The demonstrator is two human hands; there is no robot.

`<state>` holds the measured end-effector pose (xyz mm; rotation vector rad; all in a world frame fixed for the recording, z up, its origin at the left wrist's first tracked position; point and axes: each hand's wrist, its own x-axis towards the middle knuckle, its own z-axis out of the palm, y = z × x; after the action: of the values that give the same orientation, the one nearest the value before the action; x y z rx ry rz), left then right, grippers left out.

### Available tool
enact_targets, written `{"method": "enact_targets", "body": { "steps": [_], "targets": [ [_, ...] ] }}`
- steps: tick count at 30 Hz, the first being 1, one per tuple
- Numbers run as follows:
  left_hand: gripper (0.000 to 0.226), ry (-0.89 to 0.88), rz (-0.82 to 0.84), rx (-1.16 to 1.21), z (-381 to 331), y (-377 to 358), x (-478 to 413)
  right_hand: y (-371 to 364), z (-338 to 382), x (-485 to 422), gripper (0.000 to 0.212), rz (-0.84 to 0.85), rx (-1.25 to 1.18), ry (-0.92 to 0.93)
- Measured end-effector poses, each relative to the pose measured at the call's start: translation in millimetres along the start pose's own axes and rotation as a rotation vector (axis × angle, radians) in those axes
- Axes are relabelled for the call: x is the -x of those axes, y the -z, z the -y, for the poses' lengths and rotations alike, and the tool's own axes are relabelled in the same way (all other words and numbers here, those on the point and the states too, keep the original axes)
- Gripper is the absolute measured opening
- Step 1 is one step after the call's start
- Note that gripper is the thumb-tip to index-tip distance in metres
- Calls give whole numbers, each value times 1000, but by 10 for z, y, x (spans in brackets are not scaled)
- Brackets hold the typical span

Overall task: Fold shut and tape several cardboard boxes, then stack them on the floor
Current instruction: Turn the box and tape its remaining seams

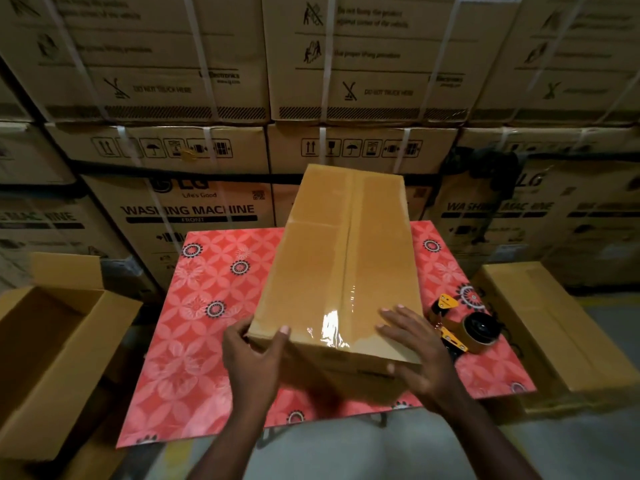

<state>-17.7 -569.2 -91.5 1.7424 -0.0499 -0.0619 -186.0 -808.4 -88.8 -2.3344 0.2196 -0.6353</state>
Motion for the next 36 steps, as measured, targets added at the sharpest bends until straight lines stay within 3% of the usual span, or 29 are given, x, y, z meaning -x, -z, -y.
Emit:
{"method": "enact_targets", "body": {
  "steps": [9,18,26,29,32,36],
  "targets": [
    [52,51,-59,70,-10,-82,454,155,-97,8,60,-7,-145,37],
    [54,81,-200,92,31,-342,597,347,-373,-150,56,69,-89,128],
    [52,68,-239,76,-112,-642,689,659,-651,-324,63,276,9,115],
    [52,24,-242,9,-93,-640,740,676,-698,-110,61,172,22,104],
    [55,-3,-221,-49,-98,-602,757,548,-895,310,68,-43,26,-101],
    [63,5,-204,-52,-104,-584,778,260,-1270,812,56,-274,-91,-741]
  ]
}}
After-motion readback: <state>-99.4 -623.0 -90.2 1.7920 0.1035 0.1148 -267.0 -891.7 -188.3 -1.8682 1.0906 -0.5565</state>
